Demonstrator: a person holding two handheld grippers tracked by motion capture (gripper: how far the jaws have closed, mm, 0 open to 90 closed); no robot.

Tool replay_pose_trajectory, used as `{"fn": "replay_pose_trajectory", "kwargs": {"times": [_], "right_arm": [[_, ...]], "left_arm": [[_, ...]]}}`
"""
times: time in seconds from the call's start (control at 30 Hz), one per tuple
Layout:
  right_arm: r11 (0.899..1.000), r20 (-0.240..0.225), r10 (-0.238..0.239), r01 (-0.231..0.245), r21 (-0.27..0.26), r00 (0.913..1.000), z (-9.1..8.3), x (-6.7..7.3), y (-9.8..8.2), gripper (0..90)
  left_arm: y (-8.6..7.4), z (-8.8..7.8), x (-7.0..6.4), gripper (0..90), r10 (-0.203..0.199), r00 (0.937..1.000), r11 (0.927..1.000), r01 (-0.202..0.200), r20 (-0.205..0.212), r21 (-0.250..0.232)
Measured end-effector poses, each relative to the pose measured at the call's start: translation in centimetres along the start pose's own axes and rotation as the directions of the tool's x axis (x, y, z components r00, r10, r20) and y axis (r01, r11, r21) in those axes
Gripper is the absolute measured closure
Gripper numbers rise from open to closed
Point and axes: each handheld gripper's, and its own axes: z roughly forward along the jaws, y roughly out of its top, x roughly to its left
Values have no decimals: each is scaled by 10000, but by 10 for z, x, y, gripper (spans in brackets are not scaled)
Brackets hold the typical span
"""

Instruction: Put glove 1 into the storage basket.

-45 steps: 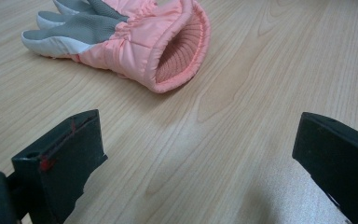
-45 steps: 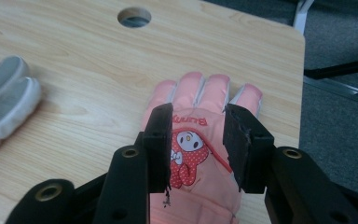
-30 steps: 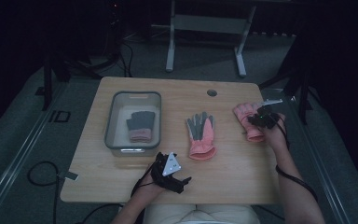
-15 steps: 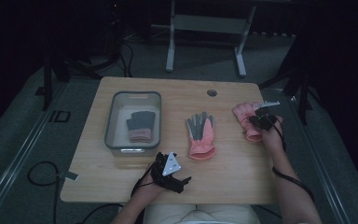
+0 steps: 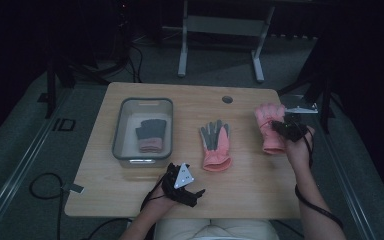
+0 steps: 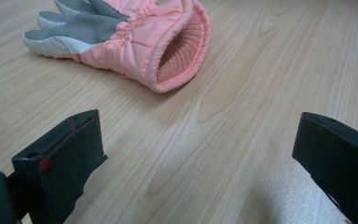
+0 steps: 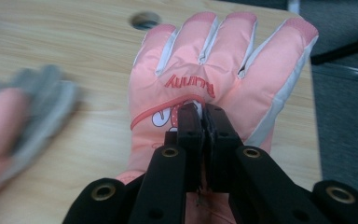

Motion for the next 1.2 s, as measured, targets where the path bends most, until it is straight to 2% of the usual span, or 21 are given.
{"fn": "replay_pose_trajectory", "kwargs": {"times": [0.1, 0.13, 0.2, 0.23, 0.33, 0.43, 0.57, 0.73, 0.8, 0.97, 1.2], "right_arm": [[9996, -110, 36, -39, -274, 9999, -19, 14, -4, 864], [9990, -123, 232, -237, -387, 9997, -25, 18, -6, 864], [9987, -143, 250, -256, -440, 9996, -30, 22, -7, 864], [9987, -20, 224, -224, -459, 9997, -39, 31, -12, 864], [9970, -188, 543, -552, -542, 9983, -49, 38, -20, 865], [9963, -235, 693, -704, -502, 9973, -52, 43, -27, 865], [9971, -219, 652, -660, -372, 9976, -45, 45, -36, 865], [9960, -153, 888, -887, 69, 9959, -27, 41, -48, 865], [9958, -135, 916, -915, 85, 9957, -25, 41, -49, 865], [9935, -40, 1014, -1010, 525, 9948, -7, 35, -55, 864], [9897, 82, 1092, -1095, 925, 9940, 12, 33, -64, 859]], "left_arm": [[0, 0, 0, 13, -2, 10000, 10000, 2, -18, -5], [0, 0, 0, 14, 13, 10000, 10000, -13, -18, 5], [0, 0, 0, 14, 14, 10000, 10000, -14, -9, -3], [0, 0, 0, 14, 32, 10000, 10000, -32, -22, 6], [0, 0, 0, 14, 26, 10000, 10000, -26, -14, -9], [0, 0, 0, 13, 48, 10000, 10000, -48, 11, -9], [0, 0, -1, 14, 67, 10000, 10000, -67, 35, -9], [0, 0, -1, 14, 73, 9999, 10000, -72, 70, -43], [-1, 0, 0, 14, 65, 9999, 10000, -64, 87, -40], [-1, -1, 1, 14, -25, 9999, 9998, 27, 111, -176], [-1, -1, 1, 14, -36, 10000, 9999, 37, 80, -115]]}}
